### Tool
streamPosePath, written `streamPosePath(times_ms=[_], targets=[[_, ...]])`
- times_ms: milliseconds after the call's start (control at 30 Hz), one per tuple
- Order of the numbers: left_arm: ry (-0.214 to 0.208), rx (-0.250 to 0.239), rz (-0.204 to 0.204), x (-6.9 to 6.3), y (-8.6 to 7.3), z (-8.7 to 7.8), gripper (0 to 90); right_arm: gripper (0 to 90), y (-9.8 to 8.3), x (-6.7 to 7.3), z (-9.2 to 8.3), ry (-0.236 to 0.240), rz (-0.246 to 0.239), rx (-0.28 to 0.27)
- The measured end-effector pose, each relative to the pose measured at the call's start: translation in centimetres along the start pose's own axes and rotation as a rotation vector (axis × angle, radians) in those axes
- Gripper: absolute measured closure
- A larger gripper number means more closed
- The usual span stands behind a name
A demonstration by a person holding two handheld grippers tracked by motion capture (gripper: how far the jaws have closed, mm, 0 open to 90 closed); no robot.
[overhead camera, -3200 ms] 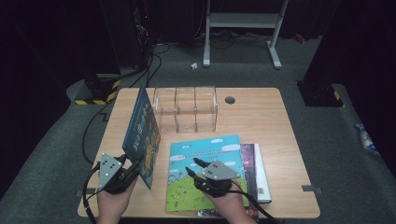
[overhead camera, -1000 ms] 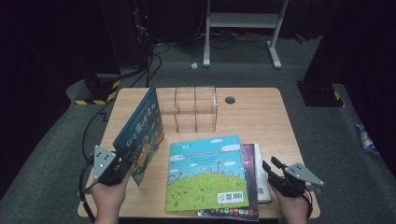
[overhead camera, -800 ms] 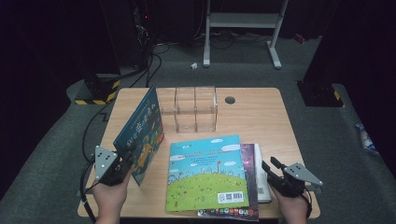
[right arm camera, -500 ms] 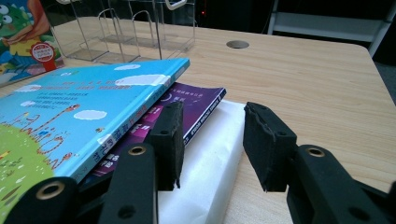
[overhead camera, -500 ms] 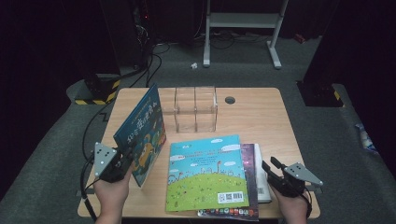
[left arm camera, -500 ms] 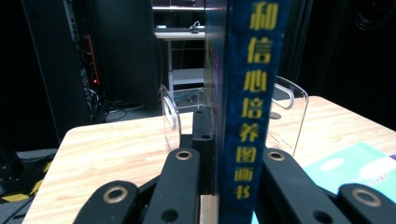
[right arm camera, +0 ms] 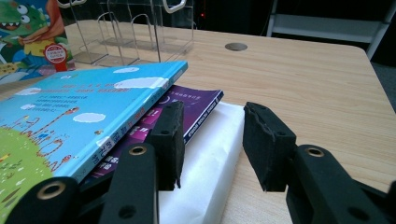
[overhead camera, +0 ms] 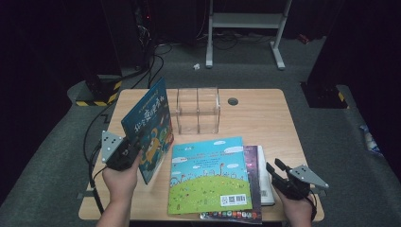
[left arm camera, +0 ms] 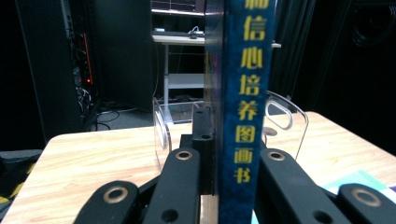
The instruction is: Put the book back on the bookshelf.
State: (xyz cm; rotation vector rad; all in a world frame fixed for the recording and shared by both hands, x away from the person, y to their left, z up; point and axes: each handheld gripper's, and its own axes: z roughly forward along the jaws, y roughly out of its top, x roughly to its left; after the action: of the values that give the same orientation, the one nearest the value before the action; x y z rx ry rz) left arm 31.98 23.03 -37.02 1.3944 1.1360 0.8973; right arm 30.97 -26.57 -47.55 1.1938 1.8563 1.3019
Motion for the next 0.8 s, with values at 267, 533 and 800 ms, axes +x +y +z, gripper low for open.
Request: streamPosePath(times_ms=[267,533,800], targets=[[0.012,-0.024,-0.014,0.4,0.7,1.5,83.1,58.2,0.1,-0.1,-0.1,0.0,-0.005,-0.008],[0.027,-0.041,-0.003,1.0,2.0,2.5,83.1,58.6,0.1,-0.1,-0.2,-0.003,-0.001,-0.005],[0.042,-0.055,0.011,1.4,3.9,4.9,83.2,58.8,0.1,0.0,-0.1,0.001,-0.001,-0.008]])
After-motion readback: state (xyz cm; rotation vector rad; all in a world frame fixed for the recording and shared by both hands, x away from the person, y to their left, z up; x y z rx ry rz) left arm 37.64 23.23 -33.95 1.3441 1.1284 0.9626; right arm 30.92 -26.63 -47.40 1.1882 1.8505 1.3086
